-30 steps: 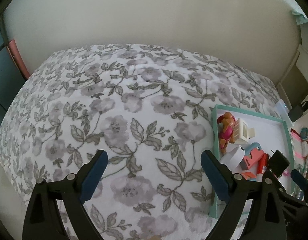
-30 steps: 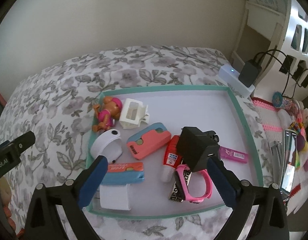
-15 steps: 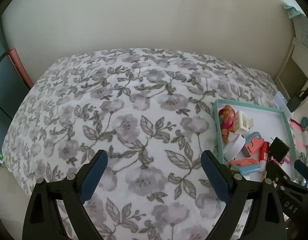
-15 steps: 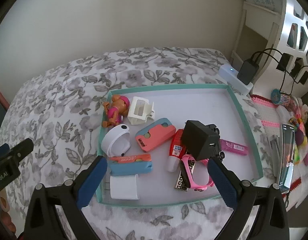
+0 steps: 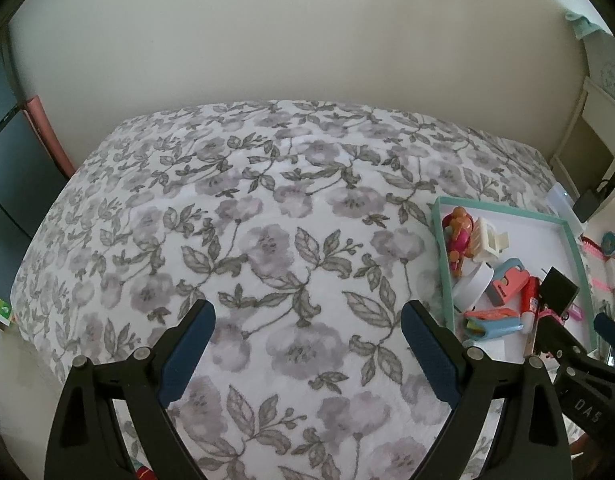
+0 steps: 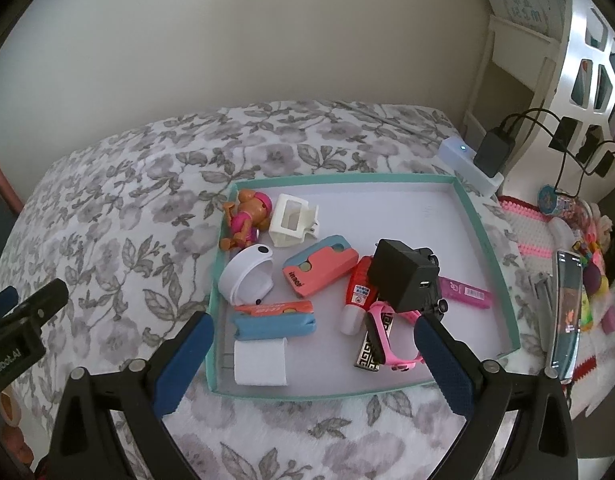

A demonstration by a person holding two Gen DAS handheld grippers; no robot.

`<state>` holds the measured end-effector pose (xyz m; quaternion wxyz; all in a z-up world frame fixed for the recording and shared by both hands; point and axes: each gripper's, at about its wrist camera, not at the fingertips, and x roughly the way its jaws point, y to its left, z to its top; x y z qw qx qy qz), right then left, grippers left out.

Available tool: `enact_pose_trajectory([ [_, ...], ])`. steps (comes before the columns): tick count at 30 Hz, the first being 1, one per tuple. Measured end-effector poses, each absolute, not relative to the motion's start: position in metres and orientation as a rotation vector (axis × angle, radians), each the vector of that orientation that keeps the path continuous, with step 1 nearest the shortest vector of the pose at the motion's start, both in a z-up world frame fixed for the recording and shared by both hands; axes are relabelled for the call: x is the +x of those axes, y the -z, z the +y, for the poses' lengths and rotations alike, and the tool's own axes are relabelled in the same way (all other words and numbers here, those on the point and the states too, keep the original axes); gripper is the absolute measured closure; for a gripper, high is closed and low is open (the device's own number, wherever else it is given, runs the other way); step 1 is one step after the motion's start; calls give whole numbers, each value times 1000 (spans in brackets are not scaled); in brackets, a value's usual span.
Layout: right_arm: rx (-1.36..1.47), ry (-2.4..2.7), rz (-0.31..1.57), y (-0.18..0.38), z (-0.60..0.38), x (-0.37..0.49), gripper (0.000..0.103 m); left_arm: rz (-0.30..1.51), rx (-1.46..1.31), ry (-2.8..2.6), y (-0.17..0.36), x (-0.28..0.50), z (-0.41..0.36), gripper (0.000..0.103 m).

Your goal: Organize rigid objects

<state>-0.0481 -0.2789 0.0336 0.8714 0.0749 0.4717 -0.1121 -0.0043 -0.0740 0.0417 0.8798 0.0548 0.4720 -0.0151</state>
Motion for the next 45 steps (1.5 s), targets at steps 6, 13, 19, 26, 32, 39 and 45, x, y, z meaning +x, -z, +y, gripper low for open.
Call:
enact_pose_trajectory([
  [6,152,232,981,-36,-276,-50,1,982,133,25,-41,-9,-73,9],
  [13,152,233,977,-38,-275,-52,1,979,151,21,-41,-11,-72,9],
  [19,146,229,978,-39,-275,-52,1,985,160,19,-39,-11,-74,9],
  [26,132,225,984,-37,-272,-50,1,988,168,14,-36,-10,-74,9],
  [32,124,222,988,-36,-270,-48,1,988,177,11,-35,-8,-72,9],
  [39,125,223,991,-36,-271,-48,1,988,176,12,-34,-8,-72,9],
  [45,124,223,991,-36,-270,-48,1,996,172,8,-33,-6,-68,9],
])
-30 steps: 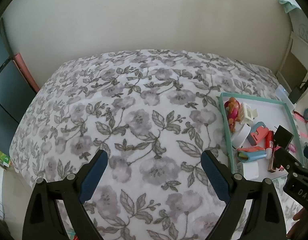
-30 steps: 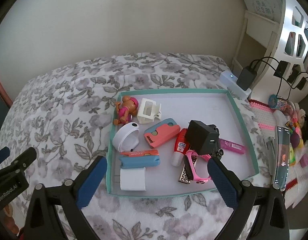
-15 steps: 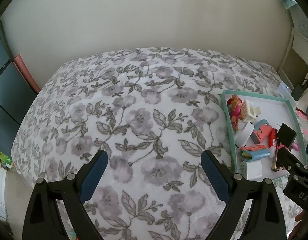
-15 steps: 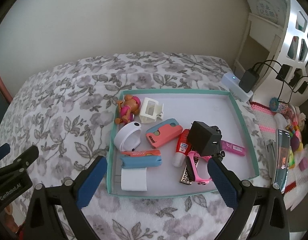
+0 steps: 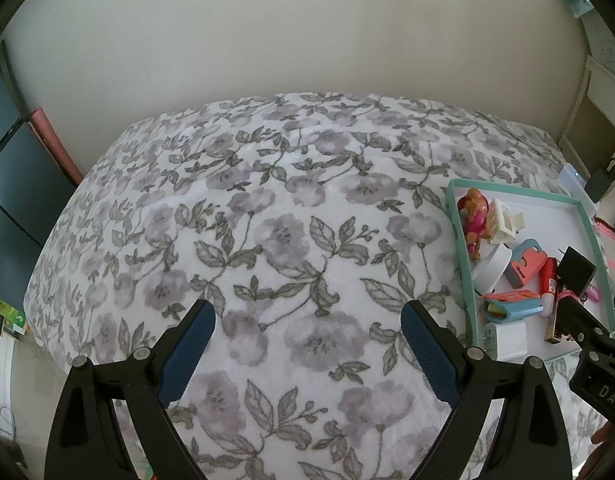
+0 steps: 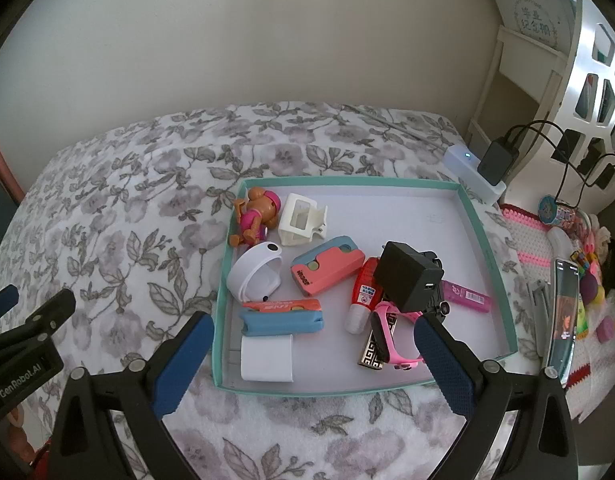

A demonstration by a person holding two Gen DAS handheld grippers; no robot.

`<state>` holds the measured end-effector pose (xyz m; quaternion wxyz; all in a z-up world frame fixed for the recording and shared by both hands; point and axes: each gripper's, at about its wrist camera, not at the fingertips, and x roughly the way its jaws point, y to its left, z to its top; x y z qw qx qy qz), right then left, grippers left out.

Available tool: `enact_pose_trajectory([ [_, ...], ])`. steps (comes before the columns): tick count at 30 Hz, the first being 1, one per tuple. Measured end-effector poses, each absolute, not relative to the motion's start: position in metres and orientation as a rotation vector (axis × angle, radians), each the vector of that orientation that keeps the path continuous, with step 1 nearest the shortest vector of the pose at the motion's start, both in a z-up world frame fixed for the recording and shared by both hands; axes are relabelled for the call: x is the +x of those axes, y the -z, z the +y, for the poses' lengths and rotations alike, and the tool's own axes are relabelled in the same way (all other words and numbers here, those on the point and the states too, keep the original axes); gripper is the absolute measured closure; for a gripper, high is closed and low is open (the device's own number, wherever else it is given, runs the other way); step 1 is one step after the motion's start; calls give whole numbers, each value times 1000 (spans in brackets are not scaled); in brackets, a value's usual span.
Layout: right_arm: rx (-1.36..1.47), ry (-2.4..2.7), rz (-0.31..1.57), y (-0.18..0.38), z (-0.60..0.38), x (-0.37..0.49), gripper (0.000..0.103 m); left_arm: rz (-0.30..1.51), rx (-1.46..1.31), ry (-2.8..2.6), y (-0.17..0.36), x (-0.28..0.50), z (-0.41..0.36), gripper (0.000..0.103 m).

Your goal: Organize rigid objects

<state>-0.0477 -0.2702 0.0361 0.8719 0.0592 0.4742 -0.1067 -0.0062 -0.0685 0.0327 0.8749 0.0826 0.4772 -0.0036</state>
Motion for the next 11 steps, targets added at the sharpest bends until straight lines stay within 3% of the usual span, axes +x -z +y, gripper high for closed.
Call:
enact_pose_trajectory([
  [11,117,222,998,-32,-271,-49,1,993,133,25,-36,-8,-68,9],
])
